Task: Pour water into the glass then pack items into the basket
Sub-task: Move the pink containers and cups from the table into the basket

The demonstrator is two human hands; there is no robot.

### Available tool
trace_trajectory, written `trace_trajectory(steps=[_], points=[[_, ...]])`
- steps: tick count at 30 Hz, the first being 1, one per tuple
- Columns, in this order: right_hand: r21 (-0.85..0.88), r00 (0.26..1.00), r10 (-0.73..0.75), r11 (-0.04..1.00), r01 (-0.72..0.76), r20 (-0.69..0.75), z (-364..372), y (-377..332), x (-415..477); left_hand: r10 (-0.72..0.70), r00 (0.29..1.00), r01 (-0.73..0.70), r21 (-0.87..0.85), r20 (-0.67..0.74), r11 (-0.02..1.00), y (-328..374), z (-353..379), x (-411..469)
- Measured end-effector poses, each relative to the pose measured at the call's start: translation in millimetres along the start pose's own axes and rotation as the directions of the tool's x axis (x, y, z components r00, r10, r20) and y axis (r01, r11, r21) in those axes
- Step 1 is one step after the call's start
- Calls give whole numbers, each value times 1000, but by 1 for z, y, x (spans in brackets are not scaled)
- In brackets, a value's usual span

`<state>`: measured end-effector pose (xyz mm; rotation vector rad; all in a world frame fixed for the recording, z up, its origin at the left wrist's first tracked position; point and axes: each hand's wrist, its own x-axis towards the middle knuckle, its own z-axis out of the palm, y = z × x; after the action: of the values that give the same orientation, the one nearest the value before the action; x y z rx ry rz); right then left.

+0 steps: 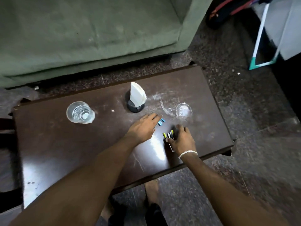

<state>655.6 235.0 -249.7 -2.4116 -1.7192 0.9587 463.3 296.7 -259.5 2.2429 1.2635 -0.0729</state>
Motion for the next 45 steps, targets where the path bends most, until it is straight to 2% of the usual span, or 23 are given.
trace_trajectory(steps=[6, 9, 17, 25, 27, 34, 38, 42, 45], points=[[-97, 997, -14, 995, 22, 80, 18, 6, -1, -13, 1000, 8, 169, 29, 986, 21, 8, 29], [-119, 997, -42, 992, 50, 71, 24, 6, 0, -42, 999, 40, 184, 5, 982, 23, 11, 32], [38, 995, -46, 998, 42, 90, 24, -20, -15, -155, 986, 163, 181, -61, 970, -11, 5, -26], [214, 968, -228, 956, 201, 108, 29, -126, -52, -189, 962, 232, 221, -198, 947, -65, -51, -147], [230, 947, -306, 933, 278, 99, 35, -167, -68, -243, 940, 297, 224, -241, 928, -84, -69, -188], [305, 828, -539, 824, 478, 158, 71, -313, -138, -452, 788, 555, 165, -418, 816, -150, -119, -353], [329, 756, -620, 773, 543, 211, 107, -381, -184, -561, 700, 659, 98, -442, 746, -181, -132, -447], [353, 662, -694, 717, 601, 283, 150, -442, -235, -692, 547, 764, -57, -471, 643, -205, -130, -537], [349, 607, -730, 683, 642, 314, 182, -480, -271, -821, 411, 822, -229, -397, 522, -225, -125, -593]])
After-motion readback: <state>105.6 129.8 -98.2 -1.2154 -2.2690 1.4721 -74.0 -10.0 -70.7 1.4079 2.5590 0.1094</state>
